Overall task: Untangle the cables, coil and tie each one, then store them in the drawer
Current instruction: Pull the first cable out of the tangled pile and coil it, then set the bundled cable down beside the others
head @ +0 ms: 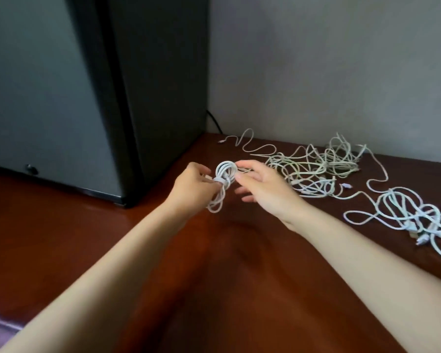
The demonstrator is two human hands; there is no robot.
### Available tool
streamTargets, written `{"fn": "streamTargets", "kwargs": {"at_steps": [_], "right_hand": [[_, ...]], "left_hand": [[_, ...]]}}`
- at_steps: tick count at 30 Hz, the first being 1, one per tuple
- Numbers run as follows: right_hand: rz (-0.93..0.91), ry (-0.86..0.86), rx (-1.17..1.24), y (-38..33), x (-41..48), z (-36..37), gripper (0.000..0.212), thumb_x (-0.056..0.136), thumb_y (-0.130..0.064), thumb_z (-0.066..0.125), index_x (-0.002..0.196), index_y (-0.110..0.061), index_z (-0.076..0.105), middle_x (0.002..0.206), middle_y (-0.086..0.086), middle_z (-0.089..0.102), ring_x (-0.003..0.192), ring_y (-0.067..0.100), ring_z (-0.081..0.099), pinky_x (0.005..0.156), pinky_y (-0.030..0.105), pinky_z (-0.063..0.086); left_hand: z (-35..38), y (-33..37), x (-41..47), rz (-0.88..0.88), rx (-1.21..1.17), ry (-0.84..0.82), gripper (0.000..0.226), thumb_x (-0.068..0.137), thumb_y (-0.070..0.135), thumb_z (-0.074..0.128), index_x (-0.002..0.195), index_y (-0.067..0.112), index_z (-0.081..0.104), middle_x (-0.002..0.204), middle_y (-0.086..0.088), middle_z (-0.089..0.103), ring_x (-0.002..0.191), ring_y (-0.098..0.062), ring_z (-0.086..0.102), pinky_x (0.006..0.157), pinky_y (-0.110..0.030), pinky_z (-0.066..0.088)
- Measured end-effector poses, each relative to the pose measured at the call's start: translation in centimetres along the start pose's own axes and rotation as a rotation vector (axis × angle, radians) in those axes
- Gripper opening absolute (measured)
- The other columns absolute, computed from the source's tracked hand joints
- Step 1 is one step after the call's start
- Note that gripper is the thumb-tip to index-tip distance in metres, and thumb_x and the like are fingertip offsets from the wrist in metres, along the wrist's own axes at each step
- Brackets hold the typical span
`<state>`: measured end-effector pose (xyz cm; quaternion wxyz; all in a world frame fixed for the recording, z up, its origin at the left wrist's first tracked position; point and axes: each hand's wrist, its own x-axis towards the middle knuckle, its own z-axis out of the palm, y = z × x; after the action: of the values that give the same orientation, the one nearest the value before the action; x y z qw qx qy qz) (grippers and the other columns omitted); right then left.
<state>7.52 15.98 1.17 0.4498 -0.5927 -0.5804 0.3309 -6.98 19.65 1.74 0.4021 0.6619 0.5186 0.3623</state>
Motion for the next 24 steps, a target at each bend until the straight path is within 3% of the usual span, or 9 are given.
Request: {"fn": "streamTargets", "kwargs": {"at_steps": [4, 8, 10, 13, 18, 21, 24], "right_hand": [[-0.033, 0.035, -0.110, 0.3, 2.7, 3.7, 0.022, 0.095, -0.026, 0.055, 0.116, -0.028, 0.060, 0.102, -0.001, 0.070, 0.096, 0.015, 0.065, 0.090, 0.039, 0.053], [-0.063, 0.020, -0.224, 0.6, 4.2, 6.3, 0.030, 0.097, -0.020, 0.051, 0.126, -0.022, 0.061, 0.108, -0.001, 0.070, 0.108, 0.013, 0.060, 0.083, 0.020, 0.042], [-0.076, 0.008, -0.312, 0.7, 4.6, 7.1, 0.034, 0.098, -0.019, 0.049, 0.131, -0.020, 0.057, 0.117, 0.000, 0.067, 0.115, 0.016, 0.057, 0.085, 0.018, 0.039], [-0.107, -0.018, -0.474, 1.4, 5.1, 8.2, 0.037, 0.099, -0.021, 0.048, 0.135, -0.016, 0.053, 0.131, 0.009, 0.058, 0.122, 0.030, 0.049, 0.102, 0.035, 0.039], [-0.108, -0.070, -0.655, 2.1, 5.1, 8.2, 0.047, 0.101, -0.023, 0.043, 0.146, -0.012, 0.036, 0.150, 0.011, 0.037, 0.136, 0.032, 0.031, 0.110, 0.033, 0.023], [-0.147, -0.033, -0.559, 1.7, 4.5, 7.0, 0.043, 0.098, -0.021, 0.048, 0.141, -0.016, 0.044, 0.139, 0.009, 0.049, 0.123, 0.027, 0.047, 0.105, 0.033, 0.035], [-0.192, 0.039, -0.494, 1.0, 3.8, 4.9, 0.035, 0.095, -0.020, 0.053, 0.131, -0.018, 0.056, 0.122, 0.003, 0.060, 0.100, 0.016, 0.058, 0.088, 0.023, 0.041]], "left_hand": [[-2.9, -1.9, 1.1, 0.011, 0.217, 0.085, 0.010, 0.091, 0.017, 0.060, 0.101, 0.014, 0.062, 0.093, -0.004, 0.065, 0.071, -0.009, 0.058, 0.056, -0.021, 0.045], [-4.4, -3.6, 1.6, 0.042, 0.329, 0.154, 0.016, 0.091, 0.013, 0.059, 0.102, 0.011, 0.070, 0.089, -0.007, 0.067, 0.066, -0.011, 0.056, 0.053, -0.015, 0.040], [-4.6, -4.1, 1.7, 0.049, 0.363, 0.168, 0.023, 0.092, 0.006, 0.051, 0.104, 0.009, 0.071, 0.084, -0.008, 0.064, 0.058, -0.010, 0.051, 0.046, -0.012, 0.037], [-4.1, -4.7, 1.8, 0.042, 0.391, 0.147, 0.022, 0.093, 0.007, 0.047, 0.092, 0.008, 0.070, 0.091, -0.018, 0.067, 0.071, -0.027, 0.058, 0.060, -0.030, 0.041], [-3.2, -5.3, 1.7, 0.072, 0.472, 0.118, 0.030, 0.096, 0.025, 0.051, 0.116, 0.007, 0.065, 0.114, -0.016, 0.057, 0.100, -0.029, 0.056, 0.077, -0.025, 0.036], [-3.1, -5.2, 1.4, 0.077, 0.524, 0.139, 0.040, 0.094, 0.026, 0.055, 0.130, 0.007, 0.051, 0.126, -0.015, 0.052, 0.115, -0.031, 0.050, 0.093, -0.032, 0.039], [-2.9, -4.4, 0.8, 0.171, 0.568, 0.180, 0.044, 0.094, 0.026, 0.054, 0.134, 0.011, 0.043, 0.131, -0.012, 0.049, 0.122, -0.029, 0.043, 0.098, -0.035, 0.036]]}}
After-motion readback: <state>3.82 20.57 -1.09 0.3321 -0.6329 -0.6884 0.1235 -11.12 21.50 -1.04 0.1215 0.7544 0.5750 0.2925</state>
